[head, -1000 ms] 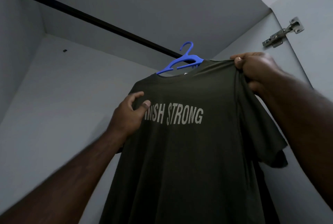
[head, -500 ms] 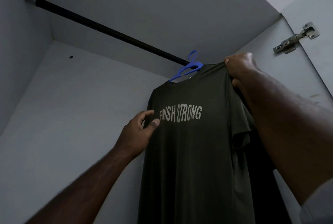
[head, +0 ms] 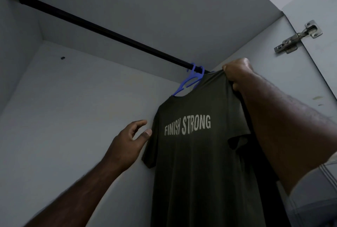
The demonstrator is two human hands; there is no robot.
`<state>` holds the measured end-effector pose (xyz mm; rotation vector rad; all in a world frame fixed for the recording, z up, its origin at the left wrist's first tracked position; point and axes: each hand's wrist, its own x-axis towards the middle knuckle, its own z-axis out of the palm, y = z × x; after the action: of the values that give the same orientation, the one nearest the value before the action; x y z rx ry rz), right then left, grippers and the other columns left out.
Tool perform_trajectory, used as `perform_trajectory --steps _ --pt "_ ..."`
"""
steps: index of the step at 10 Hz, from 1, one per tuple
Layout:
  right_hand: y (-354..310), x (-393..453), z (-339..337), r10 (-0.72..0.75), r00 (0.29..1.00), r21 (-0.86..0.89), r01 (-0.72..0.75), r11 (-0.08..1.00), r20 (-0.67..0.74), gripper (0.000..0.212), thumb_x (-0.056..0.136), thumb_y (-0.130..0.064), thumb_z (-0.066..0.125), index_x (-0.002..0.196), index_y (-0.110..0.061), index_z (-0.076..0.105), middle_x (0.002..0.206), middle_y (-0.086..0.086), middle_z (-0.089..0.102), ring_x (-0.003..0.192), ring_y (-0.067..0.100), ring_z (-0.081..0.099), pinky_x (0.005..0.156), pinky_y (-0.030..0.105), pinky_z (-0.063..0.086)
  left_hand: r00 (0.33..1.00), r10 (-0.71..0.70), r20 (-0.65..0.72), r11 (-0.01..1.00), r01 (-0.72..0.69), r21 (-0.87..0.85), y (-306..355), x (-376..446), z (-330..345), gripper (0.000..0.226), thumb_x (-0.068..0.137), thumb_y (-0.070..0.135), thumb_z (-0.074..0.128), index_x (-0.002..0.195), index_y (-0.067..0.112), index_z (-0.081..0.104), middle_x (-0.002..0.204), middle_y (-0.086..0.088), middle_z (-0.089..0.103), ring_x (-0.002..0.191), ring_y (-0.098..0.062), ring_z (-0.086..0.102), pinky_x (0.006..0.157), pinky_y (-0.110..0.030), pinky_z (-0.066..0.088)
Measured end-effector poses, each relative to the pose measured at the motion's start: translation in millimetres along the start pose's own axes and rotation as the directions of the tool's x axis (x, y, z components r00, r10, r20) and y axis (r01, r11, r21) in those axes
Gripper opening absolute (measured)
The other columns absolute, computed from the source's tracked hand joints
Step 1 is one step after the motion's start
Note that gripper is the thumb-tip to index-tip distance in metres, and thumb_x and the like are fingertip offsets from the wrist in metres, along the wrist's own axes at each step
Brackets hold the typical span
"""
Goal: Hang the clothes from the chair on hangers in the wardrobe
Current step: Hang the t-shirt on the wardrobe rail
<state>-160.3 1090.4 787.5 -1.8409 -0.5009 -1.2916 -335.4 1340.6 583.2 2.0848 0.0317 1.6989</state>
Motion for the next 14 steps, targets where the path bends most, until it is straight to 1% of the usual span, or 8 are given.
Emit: perform_trajectory --steps 1,2,5,7,8,9,11,14 --pt "14 -1 7 0.174 0.981 0.589 -0.188 0.786 0.082 0.031 0.093 -0.015 0.058 0.124 -0.014 0.062 0.124 0.004 0.064 0.114 0.022 0.063 0.061 0.020 0.039 1.000 -0.020 0.010 1.000 0.020 -0.010 2 -3 7 0.044 0.099 0.039 0.058 0.142 0.031 0.051 0.148 0.009 0.051 0.137 -0.005 0.042 0.108 -0.028 0.036" --pt "22 -6 5 0.231 0.962 0.763 -0.258 0.593 0.146 0.036 0.093 -0.019 0.054 0.126 -0.008 0.064 0.126 0.015 0.065 0.114 0.032 0.064 0.064 0.023 0.046 0.999 -0.031 0.018 1.000 0.031 -0.006 6 -5 16 0.048 0.098 0.045 0.054 0.144 0.032 0.048 0.152 0.008 0.047 0.139 -0.008 0.040 0.108 -0.029 0.034" --pt "57 -24 14 0.086 0.995 0.645 -0.098 0.758 0.049 0.030 0.096 -0.024 0.064 0.124 -0.014 0.064 0.121 0.010 0.064 0.110 0.026 0.060 0.098 0.040 0.053 0.985 0.144 0.097 0.919 -0.169 0.356 14 -19 54 0.073 0.100 0.056 0.043 0.160 0.030 0.010 0.168 0.010 0.000 0.153 -0.008 -0.006 0.126 -0.041 0.006" --pt "72 -33 12 -0.007 1.000 0.522 0.021 0.853 -0.029 0.042 0.097 -0.020 0.062 0.137 -0.010 0.055 0.134 0.014 0.059 0.121 0.029 0.057 0.101 0.035 0.046 0.961 0.250 0.118 0.610 -0.251 0.752 21 -20 80 0.078 0.094 0.066 0.013 0.158 0.029 -0.013 0.164 0.007 -0.026 0.148 -0.015 -0.031 0.123 -0.045 -0.011" --pt "81 -35 14 -0.047 0.999 0.510 0.052 0.859 -0.022 0.043 0.097 -0.019 0.061 0.138 -0.007 0.054 0.134 0.015 0.059 0.122 0.029 0.056 0.101 0.035 0.044 0.963 0.244 0.111 0.708 -0.256 0.658 26 -16 96 0.074 0.100 0.065 0.023 0.159 0.030 -0.007 0.166 0.009 -0.019 0.151 -0.011 -0.023 0.123 -0.040 -0.007" --pt "91 -34 15 -0.075 0.997 0.540 0.068 0.839 -0.009 0.044 0.097 -0.021 0.060 0.139 -0.007 0.052 0.135 0.014 0.058 0.123 0.030 0.055 0.102 0.035 0.043 0.999 -0.001 0.036 0.999 0.002 -0.043 44 -13 108 0.074 0.093 0.065 0.041 0.157 0.033 0.021 0.165 0.008 0.021 0.150 -0.012 0.022 0.121 -0.036 0.021" --pt "104 -31 13 -0.129 0.992 0.541 0.114 0.833 -0.010 0.048 0.095 -0.024 0.063 0.139 -0.008 0.051 0.136 0.014 0.058 0.123 0.030 0.055 0.105 0.040 0.045 0.942 -0.253 0.222 0.697 0.336 -0.634 63 -16 112 0.072 0.095 0.065 0.037 0.155 0.024 0.034 0.157 -0.001 0.040 0.143 -0.023 0.041 0.117 -0.048 0.033" --pt "113 -47 7 -0.170 0.985 0.457 0.137 0.879 0.031 0.048 0.089 -0.029 0.066 0.131 -0.009 0.054 0.127 0.016 0.061 0.114 0.034 0.057 0.093 0.038 0.046 0.898 -0.297 0.324 0.617 0.440 -0.653 71 -32 110 0.081 0.091 0.075 0.033 0.151 0.020 0.042 0.151 -0.003 0.049 0.141 -0.028 0.044 0.115 -0.051 0.034"
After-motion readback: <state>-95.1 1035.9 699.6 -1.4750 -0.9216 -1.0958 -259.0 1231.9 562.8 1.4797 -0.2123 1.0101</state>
